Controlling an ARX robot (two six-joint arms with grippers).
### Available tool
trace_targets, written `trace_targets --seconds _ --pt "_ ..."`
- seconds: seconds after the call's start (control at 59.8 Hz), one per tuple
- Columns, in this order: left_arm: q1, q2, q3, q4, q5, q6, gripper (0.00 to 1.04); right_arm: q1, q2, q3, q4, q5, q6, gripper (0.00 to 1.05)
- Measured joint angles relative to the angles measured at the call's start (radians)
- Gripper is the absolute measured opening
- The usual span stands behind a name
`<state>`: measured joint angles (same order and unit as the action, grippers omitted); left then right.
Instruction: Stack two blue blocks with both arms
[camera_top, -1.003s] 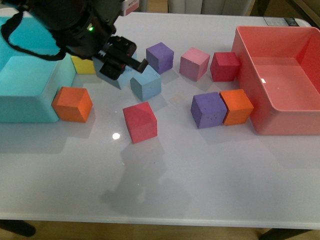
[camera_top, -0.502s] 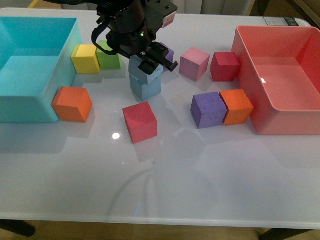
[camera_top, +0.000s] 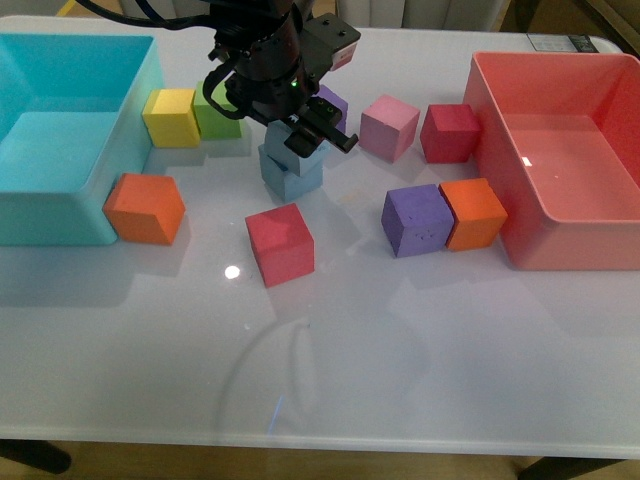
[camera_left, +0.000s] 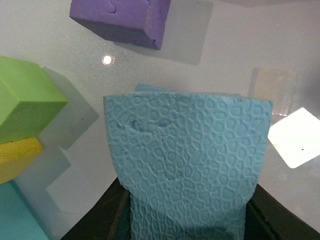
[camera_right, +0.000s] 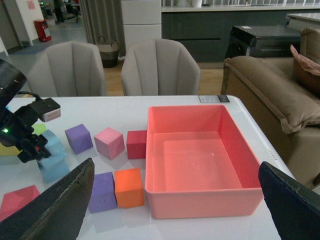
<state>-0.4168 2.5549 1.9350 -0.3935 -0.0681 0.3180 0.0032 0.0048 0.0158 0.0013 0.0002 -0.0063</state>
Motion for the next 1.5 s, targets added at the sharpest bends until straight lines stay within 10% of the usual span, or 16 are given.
trace_targets --seconds 0.368,0.803,1.237,1.354,1.505 --pt "0.006 -0.002 -0.019 0.021 0.01 0.0 0.98 0.0 0.0 0.0 0.0 0.0 0.0 0.96" --pt "0.025 -0.198 -0.248 0.124 0.052 -0.04 0.96 0.0 0.0 0.0 0.0 0.0 0.0 0.96" --pt "0.109 -0.742 -0.881 0.453 0.1 -0.183 0.96 0.0 0.0 0.0 0.0 0.0 0.0 0.96" --pt "0.121 -0.748 -1.167 1.084 -0.18 -0.267 0.75 0.0 -0.001 0.0 0.0 -0.001 0.0 0.96" --pt "0.174 -0.837 -1.403 1.528 -0.167 -0.302 0.5 0.0 0.0 0.0 -0.002 0.002 0.0 0.96"
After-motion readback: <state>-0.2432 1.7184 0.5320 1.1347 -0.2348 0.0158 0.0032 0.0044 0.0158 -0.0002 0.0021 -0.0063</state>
